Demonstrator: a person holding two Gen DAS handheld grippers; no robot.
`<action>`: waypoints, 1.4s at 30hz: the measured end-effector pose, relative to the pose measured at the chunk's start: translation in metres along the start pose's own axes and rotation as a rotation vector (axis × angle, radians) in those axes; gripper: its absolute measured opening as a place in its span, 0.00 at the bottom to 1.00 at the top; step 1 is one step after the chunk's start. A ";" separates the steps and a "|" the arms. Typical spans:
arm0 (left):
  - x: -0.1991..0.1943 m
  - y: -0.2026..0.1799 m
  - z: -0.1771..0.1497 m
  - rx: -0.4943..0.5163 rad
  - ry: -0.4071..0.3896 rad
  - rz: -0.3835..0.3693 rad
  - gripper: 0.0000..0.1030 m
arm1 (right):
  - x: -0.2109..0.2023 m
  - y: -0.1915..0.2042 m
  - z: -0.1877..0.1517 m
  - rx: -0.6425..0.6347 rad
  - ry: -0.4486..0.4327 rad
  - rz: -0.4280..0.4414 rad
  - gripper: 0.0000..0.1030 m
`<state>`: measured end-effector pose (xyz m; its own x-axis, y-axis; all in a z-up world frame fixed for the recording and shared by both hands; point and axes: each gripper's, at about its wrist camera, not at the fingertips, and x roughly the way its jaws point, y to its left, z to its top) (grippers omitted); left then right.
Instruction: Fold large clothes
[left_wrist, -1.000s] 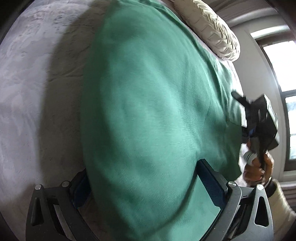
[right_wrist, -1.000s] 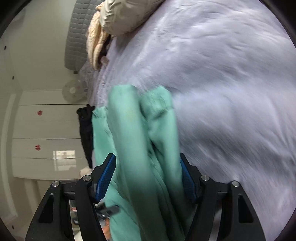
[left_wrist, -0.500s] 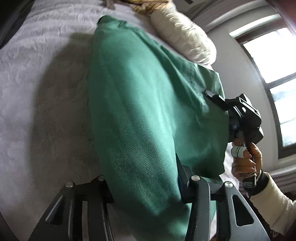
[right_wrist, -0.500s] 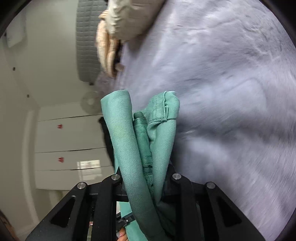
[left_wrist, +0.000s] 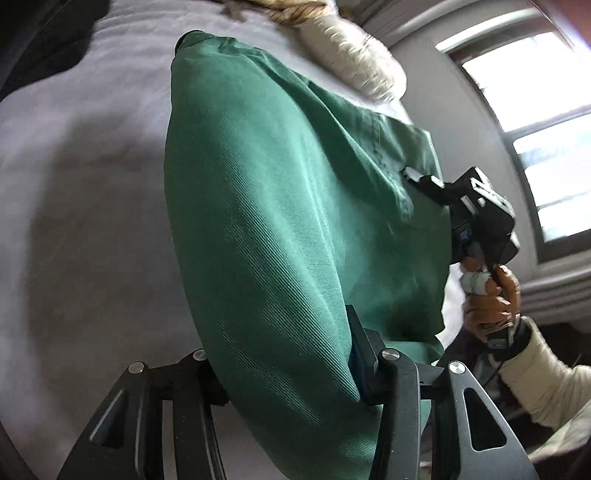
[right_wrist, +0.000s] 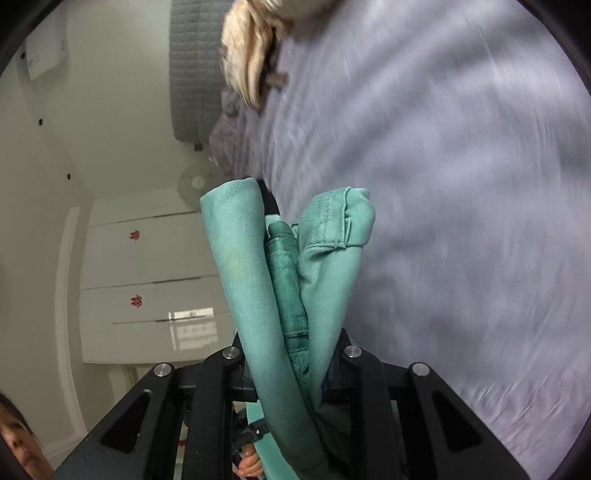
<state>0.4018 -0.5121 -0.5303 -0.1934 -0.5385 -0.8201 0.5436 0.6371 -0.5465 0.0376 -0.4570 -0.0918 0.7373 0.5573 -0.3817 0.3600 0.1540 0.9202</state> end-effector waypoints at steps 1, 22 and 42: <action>-0.001 0.011 -0.013 -0.010 0.019 0.018 0.47 | 0.008 -0.007 -0.015 0.019 0.011 -0.001 0.23; -0.041 0.103 -0.029 -0.144 -0.158 0.258 0.83 | 0.064 0.018 -0.047 -0.295 0.034 -0.560 0.16; -0.044 0.042 -0.077 0.045 -0.070 0.336 0.83 | 0.001 0.010 -0.085 -0.253 -0.011 -0.640 0.16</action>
<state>0.3699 -0.4194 -0.5306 0.0583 -0.3400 -0.9386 0.6028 0.7614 -0.2384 -0.0062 -0.3854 -0.0756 0.4307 0.2851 -0.8563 0.5832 0.6362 0.5052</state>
